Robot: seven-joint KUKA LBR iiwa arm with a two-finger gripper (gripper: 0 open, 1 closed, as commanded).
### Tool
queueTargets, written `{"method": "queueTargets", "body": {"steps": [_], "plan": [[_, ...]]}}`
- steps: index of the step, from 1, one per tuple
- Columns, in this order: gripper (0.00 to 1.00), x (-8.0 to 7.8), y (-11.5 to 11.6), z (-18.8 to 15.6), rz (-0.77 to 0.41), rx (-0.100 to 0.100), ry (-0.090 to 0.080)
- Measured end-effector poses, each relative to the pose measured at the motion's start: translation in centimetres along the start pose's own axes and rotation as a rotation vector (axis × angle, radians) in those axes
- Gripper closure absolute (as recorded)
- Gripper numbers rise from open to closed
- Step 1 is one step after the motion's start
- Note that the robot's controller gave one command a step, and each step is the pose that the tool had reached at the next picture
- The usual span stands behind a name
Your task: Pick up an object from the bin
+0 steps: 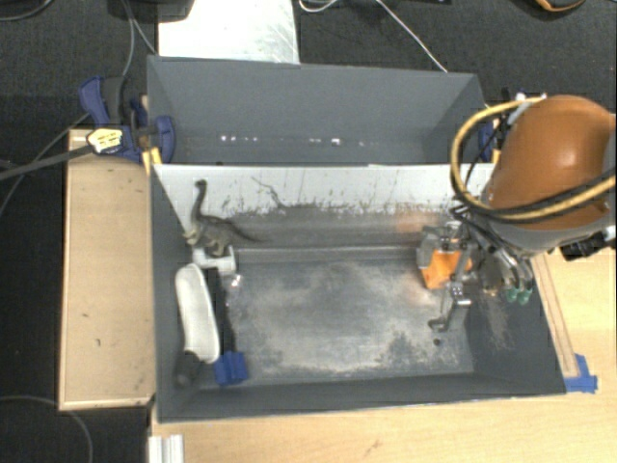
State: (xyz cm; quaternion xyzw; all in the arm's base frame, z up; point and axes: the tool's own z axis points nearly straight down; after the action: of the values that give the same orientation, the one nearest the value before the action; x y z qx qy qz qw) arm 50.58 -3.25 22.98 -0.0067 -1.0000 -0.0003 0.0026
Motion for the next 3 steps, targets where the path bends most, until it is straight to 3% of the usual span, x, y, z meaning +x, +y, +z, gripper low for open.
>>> {"method": "queueTargets", "body": {"steps": [1,2,3], "plan": [[0.00,-0.1,0.0,-0.5,-0.002,0.001,-0.009],[0.00,-3.9,-11.5,7.6,0.125,0.003,-0.002],[0.00,-4.1,-9.5,10.3,0.028,-0.001,-0.008]]}}
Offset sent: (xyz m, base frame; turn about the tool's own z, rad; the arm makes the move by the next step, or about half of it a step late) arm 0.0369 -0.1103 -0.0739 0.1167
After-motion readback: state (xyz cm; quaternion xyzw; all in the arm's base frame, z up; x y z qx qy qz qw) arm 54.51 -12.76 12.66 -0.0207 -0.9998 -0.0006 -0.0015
